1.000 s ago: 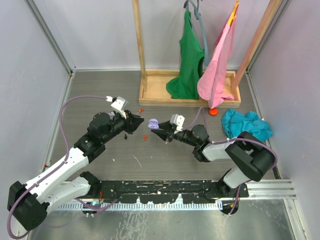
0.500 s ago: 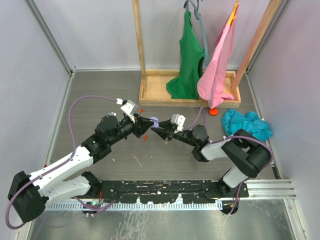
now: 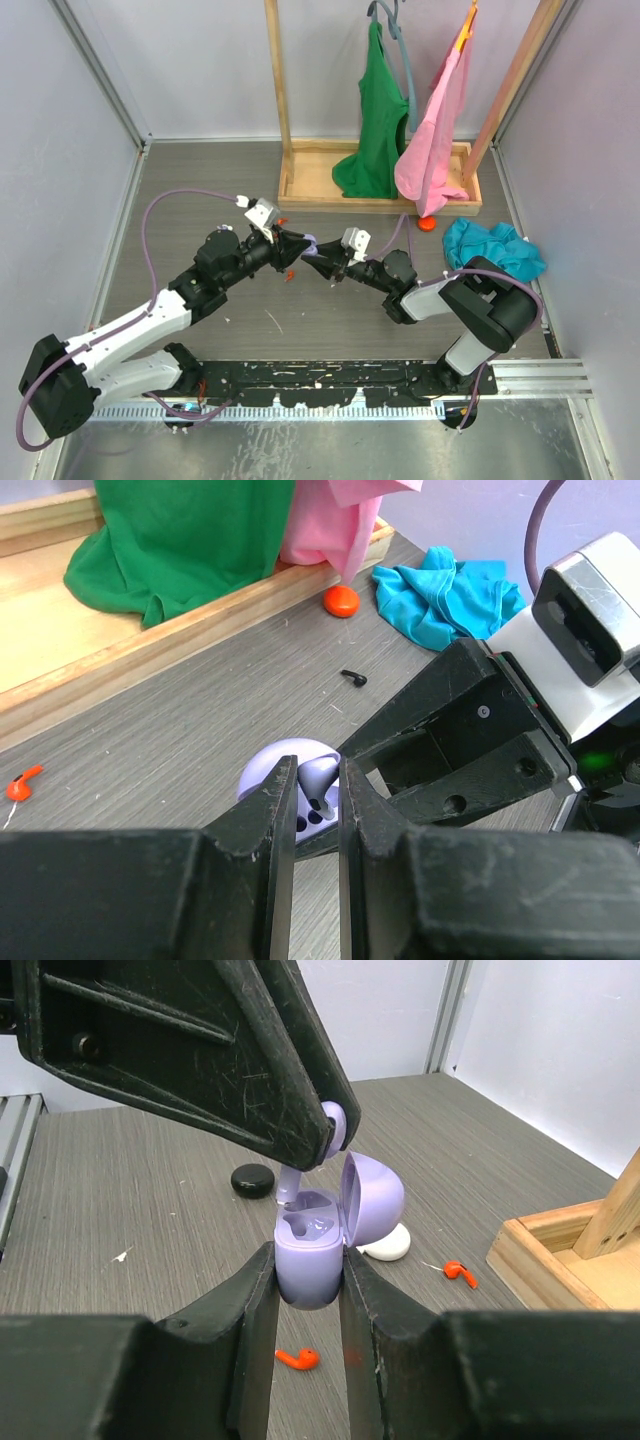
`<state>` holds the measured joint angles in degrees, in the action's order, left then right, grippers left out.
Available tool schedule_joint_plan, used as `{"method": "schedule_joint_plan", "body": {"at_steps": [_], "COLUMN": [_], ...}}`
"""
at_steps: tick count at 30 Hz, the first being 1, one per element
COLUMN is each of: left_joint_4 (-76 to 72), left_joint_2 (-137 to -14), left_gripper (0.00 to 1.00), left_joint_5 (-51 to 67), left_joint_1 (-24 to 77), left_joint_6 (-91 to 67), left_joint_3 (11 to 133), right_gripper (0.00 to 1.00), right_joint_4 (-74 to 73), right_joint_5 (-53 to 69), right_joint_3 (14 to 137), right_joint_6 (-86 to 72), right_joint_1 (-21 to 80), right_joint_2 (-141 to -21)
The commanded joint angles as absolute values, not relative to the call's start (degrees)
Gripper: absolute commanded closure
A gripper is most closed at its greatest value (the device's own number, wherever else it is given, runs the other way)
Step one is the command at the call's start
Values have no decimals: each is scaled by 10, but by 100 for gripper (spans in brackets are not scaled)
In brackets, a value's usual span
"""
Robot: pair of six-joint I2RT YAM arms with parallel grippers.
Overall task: Insert the wireless bluetooth earbuds into the charging case
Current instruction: Place the earbud in the charging case.
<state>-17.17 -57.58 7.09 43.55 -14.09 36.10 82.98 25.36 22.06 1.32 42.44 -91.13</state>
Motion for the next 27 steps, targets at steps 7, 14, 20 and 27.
{"method": "schedule_joint_plan", "body": {"at_steps": [7,14,20,27], "left_joint_4": [-219,-233,-234,-197], "left_joint_2": [-587,-590,-590,-584], "left_gripper": [92,92,92,92], "left_joint_5": [62,44,30,-3], "left_joint_1": [440,451,470,488], "left_joint_6": [-118,-94,-60,-18], "left_joint_3": [379,366,362,368], "right_gripper": [91,91,91,91], "right_joint_4": [907,911,920,927], "right_joint_5": [245,246,242,242], "right_joint_3": [234,234,238,241], "right_joint_6": [4,0,-4,-7], "right_joint_1": [428,428,428,428], "right_joint_2": [-914,-914,-917,-917]}}
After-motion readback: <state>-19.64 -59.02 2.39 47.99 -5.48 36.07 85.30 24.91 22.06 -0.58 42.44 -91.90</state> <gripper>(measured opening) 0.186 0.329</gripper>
